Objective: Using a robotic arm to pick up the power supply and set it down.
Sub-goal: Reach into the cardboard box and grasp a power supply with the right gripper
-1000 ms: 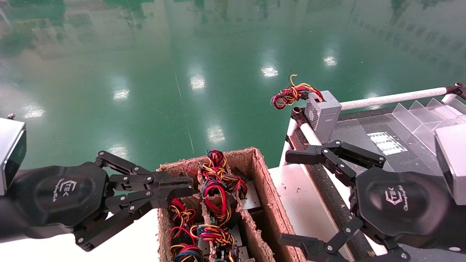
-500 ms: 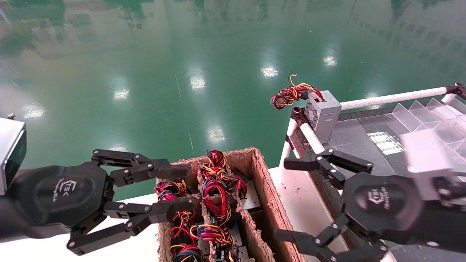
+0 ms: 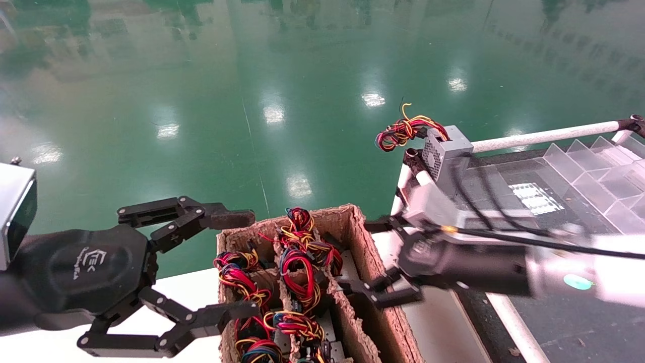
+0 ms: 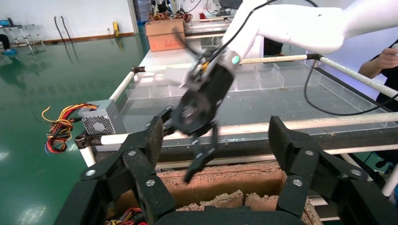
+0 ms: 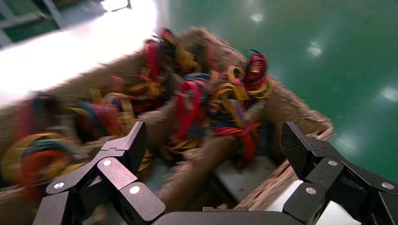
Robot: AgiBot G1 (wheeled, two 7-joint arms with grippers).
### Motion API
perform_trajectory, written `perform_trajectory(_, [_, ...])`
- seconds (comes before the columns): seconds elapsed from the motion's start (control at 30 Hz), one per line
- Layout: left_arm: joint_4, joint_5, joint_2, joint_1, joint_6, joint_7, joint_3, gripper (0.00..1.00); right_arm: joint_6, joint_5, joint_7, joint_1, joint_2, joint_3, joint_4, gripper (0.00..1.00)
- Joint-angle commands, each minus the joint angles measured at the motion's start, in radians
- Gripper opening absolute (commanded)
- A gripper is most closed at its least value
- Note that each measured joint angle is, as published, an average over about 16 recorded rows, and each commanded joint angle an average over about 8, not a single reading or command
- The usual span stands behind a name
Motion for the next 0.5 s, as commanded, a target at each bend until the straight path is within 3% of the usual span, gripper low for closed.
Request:
perform_trajectory(0.03, [0.0, 0.0, 0.0, 0.0, 0.0, 0.0, 0.0, 1.0, 0.036, -0.072, 0.014, 0.024, -0.045, -0.032, -0.021, 1.0])
perform_trajectory(0.33, [0.0, 0.0, 0.0, 0.0, 0.0, 0.0, 0.0, 1.0, 0.123, -0.198, 0.024, 0.032, -0.127, -0.083, -0.046, 0.99])
perform_trajectory(0.4, [0.0, 0.0, 0.0, 0.0, 0.0, 0.0, 0.0, 1.0, 0.128, -0.203, 0.031, 0.034, -0.139, -0.087, -0.058, 0.84])
perform_trajectory(0.5, [0.0, 0.0, 0.0, 0.0, 0.0, 0.0, 0.0, 1.0, 0.131, -0.204, 0.043, 0.039, -0.154, -0.09, -0.082, 0.48])
